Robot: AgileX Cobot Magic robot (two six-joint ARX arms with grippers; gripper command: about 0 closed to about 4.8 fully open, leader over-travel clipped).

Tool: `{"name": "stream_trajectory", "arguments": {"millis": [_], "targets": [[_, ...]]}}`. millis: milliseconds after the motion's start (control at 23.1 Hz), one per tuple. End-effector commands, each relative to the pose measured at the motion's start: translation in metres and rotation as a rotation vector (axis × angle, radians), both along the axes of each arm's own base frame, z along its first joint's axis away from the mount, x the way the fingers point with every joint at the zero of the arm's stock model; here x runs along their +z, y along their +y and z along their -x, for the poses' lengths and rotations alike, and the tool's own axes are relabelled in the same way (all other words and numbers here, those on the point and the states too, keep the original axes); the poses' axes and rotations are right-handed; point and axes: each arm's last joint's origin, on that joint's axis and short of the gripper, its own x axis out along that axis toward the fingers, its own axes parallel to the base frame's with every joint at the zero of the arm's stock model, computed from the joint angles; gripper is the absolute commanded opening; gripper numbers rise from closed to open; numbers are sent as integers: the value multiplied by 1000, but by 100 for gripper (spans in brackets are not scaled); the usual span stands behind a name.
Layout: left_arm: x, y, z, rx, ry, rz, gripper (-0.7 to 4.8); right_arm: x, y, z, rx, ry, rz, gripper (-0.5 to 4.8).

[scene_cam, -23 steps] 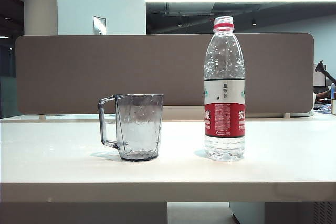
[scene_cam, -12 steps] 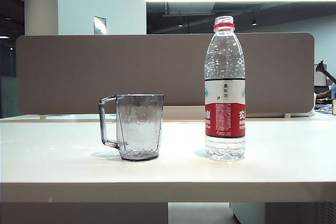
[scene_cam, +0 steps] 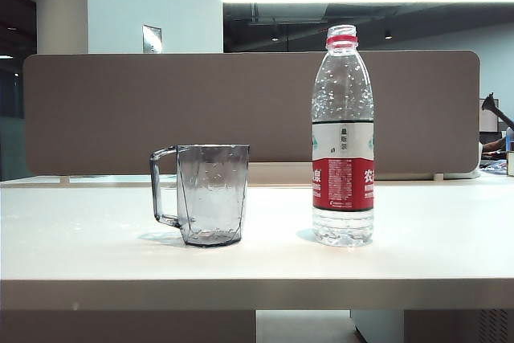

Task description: Pick up the mineral water bottle on the table and pour water into the mug until it's full.

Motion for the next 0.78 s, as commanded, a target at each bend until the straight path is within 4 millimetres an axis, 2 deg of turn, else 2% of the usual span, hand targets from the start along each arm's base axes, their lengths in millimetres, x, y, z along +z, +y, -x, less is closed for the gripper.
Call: {"name": "stream_trajectory", "arguments": {"millis": [43,87,130,173,260,346,389,433,476,562,606,649,692,735,779], "targets": [[2,0,0,-7,-14,4,-5,34,2,-44,-21,266,63,-5],[2,0,0,-6,-15,3,-5,42,4,-71,-7,277,54,-5],[2,0,0,-5,-15,3,-5,44,5,-85,9,256,41,-6],[2,0,0,-6,-14,3,-5,42,7,-108,55,227,11,-6],[2,0,0,-5,-15,3,-5,33,8,-137,94,230,-57,-5],[1,0,0,-6,-12,3,-5,13,10,-165,121,263,-114,-5],[1,0,0,-6,-12,1,-5,-12,11,-188,127,304,-131,-6],[1,0,0,-7,-14,0,-5,-31,12,-200,128,333,-136,-5],[1,0,0,-7,-14,1,-5,-65,18,-216,146,388,-154,-6],[1,0,0,-7,-13,0,-5,-110,30,-225,172,448,-167,-5],[1,0,0,-7,-14,1,-5,-146,39,-225,169,486,-183,-5],[1,0,0,-7,-13,0,-5,-168,44,-222,164,505,-186,-5],[1,0,0,-7,-14,0,-5,-198,52,-212,160,529,-199,-5],[1,0,0,-6,-14,0,-5,-222,60,-199,144,527,-218,4],[1,0,0,-7,-15,1,-5,-235,64,-190,132,521,-227,13]]}}
